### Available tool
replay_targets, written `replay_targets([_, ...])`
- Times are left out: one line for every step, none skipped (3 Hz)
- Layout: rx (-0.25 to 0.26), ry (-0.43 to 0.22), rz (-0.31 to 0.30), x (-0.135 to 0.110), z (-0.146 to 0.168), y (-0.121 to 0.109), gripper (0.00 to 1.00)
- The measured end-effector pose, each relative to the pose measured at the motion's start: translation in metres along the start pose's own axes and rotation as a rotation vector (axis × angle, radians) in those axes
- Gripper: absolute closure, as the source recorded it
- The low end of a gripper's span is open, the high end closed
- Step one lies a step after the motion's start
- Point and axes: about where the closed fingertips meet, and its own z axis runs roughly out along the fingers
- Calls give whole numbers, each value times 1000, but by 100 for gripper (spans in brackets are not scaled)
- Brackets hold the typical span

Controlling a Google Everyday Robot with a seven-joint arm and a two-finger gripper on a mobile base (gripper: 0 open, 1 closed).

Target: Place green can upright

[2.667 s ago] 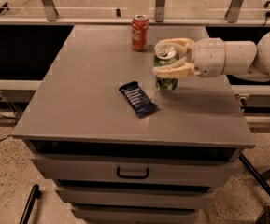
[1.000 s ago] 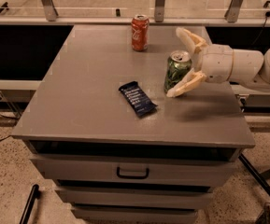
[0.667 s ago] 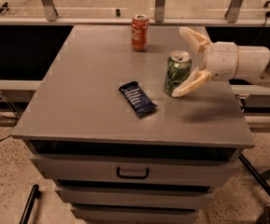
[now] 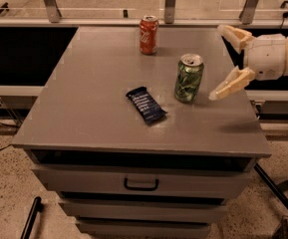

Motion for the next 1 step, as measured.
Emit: replay_targets([3,17,8,2,-2,-1,0])
